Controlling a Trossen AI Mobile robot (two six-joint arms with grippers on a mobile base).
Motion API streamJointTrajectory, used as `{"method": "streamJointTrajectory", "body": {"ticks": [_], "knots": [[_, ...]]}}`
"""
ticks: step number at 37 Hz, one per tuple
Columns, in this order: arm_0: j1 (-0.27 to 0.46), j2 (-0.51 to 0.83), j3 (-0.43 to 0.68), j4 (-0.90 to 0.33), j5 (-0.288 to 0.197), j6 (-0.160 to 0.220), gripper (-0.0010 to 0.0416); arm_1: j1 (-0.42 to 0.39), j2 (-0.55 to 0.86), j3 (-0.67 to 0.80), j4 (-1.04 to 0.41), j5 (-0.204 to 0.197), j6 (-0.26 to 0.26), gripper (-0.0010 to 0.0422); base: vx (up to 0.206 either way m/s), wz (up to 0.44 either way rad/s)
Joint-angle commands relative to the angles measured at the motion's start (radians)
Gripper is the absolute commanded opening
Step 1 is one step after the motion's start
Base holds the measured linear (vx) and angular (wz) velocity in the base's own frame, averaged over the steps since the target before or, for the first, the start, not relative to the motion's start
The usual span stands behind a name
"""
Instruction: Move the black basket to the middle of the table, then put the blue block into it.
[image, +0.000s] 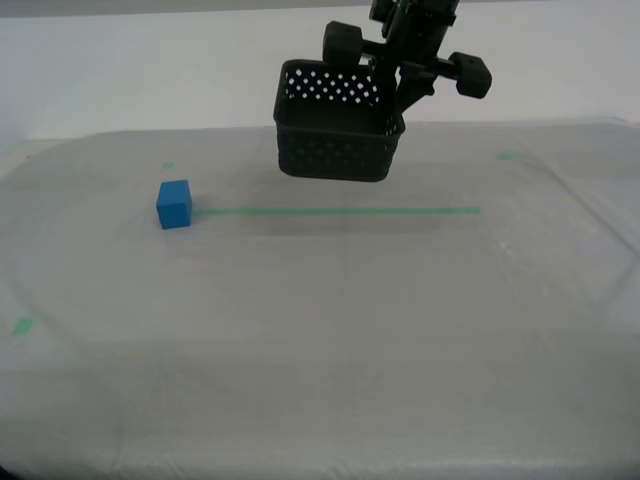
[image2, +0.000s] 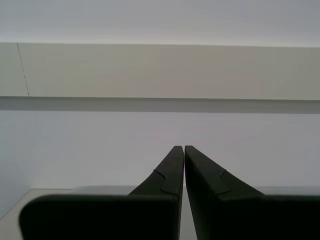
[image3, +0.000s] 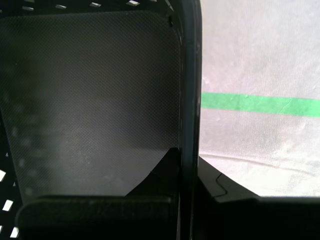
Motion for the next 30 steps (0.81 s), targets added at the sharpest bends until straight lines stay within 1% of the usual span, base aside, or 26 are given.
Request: {"method": "streamJointTrajectory", "body": {"ticks": [1,7,12,20,22,26,30], "knots": [[-0.012,0.025,-0.002,-0.005,0.015,0.002,-0.0001,0.000,0.000,0.000,0.005,-0.001,0.002,0.0000,0.000,0.000],[-0.037,0.053,0.000,-0.003,0.022,0.001,-0.0001,0.000,0.000,0.001,0.005,-0.001,0.001,0.0000,0.000,0.000],[-0.049,0.053,0.000,0.022,0.061,0.000,-0.0001,0.000,0.000,0.000,0.005,-0.001,0.002,0.0000,0.000,0.000],[-0.051,0.070,-0.001,0.044,0.061,-0.003,-0.0001,0.000,0.000,0.000,0.005,-0.001,0.002,0.0000,0.000,0.000],[-0.051,0.070,-0.003,0.048,0.072,-0.017,-0.0001,0.000,0.000,0.000,0.005,-0.001,0.002,0.0000,0.000,0.000],[-0.051,0.077,-0.030,0.114,0.086,-0.019,-0.0001,0.000,0.000,0.001,0.005,-0.001,0.001,0.0000,0.000,0.000],[-0.051,0.090,-0.035,0.127,0.088,-0.020,-0.0001,0.000,0.000,0.000,0.005,-0.001,0.001,0.0000,0.000,0.000]]}}
